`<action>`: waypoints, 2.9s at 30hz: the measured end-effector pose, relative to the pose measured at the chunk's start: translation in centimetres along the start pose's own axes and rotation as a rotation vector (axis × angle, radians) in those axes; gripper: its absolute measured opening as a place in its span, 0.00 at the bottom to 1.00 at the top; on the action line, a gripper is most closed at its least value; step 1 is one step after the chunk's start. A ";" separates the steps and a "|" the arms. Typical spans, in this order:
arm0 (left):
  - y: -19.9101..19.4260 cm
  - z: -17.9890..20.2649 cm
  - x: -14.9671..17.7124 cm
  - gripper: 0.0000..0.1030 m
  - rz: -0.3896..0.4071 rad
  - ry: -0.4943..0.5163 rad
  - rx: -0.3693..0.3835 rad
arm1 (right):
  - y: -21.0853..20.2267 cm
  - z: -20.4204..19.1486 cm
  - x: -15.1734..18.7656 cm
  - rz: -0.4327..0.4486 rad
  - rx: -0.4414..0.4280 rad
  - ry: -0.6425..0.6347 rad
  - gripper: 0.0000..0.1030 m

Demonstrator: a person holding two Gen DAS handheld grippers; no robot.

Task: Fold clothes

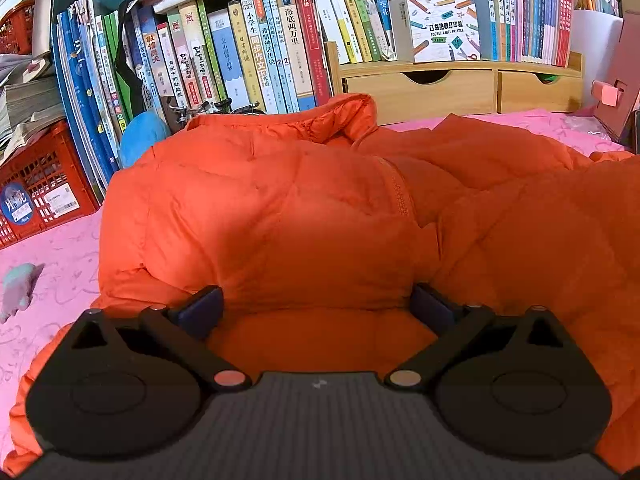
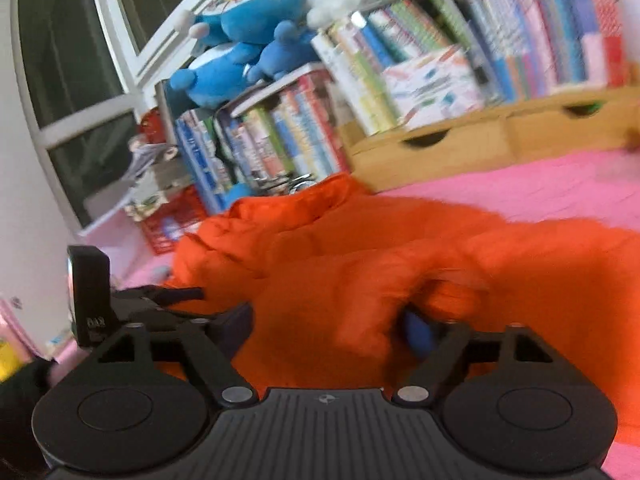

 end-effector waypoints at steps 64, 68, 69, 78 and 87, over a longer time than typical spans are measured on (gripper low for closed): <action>0.1 -0.3 -0.1 1.00 -0.016 -0.023 0.014 | -0.5 -5.1 5.0 -0.203 0.114 -0.153 0.14; 0.1 -0.3 -0.1 1.00 -0.016 -0.024 0.018 | -3.8 -3.3 5.3 -0.174 0.192 -0.121 0.10; 0.1 -0.4 -0.1 1.00 -0.016 -0.025 0.020 | -4.7 -2.9 5.4 -0.164 0.208 -0.116 0.08; 0.1 -0.3 0.0 1.00 -0.015 -0.025 0.024 | -9.4 -1.5 5.7 -0.090 0.244 -0.028 0.06; 0.1 -0.4 0.0 1.00 -0.013 -0.018 0.019 | -13.5 2.0 5.7 0.012 0.318 0.151 0.14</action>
Point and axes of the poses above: each gripper's, at about its wrist camera, not at the fingertips, and y roughly the way its jaws point, z to its right, x to its underside, the point moved 7 cm from there along y, roughly the way its jaws point, and after that the axes turned 4 degrees about -x, right-handed, at the moved point
